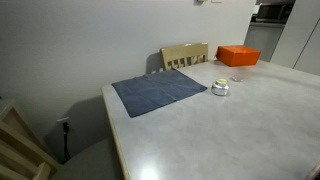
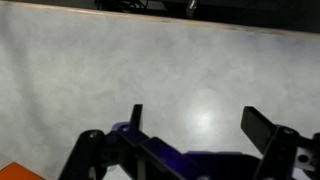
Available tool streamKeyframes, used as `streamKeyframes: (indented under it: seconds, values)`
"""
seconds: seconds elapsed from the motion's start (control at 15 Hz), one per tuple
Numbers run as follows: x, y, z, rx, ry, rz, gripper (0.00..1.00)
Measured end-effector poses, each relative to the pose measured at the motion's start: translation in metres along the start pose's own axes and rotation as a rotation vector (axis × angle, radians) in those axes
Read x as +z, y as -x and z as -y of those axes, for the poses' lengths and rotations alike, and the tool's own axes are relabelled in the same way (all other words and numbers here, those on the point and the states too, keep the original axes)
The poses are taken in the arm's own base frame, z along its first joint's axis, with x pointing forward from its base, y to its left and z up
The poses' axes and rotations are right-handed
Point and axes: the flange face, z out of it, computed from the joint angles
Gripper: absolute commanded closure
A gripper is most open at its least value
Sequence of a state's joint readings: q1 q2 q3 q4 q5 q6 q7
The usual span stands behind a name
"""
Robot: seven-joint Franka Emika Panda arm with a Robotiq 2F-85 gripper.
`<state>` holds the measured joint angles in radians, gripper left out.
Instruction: Put the silver lid on the silver bottle
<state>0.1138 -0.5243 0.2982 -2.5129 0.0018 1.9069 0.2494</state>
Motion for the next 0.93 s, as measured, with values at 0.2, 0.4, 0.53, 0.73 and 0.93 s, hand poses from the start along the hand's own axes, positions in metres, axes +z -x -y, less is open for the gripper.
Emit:
streamKeyframes:
  seconds: [0.2, 0.4, 0.53, 0.73, 0.93]
  values:
    - [-0.001, 0.000, 0.000, -0.001, -0.002, -0.002, 0.00]
    - [-0.012, -0.001, -0.006, 0.004, -0.023, -0.051, 0.00]
    - [-0.027, -0.002, -0.018, 0.024, -0.047, -0.117, 0.00]
    - [-0.047, -0.005, -0.048, 0.072, -0.094, -0.216, 0.00]
    - [-0.049, -0.004, -0.051, 0.076, -0.099, -0.223, 0.00]
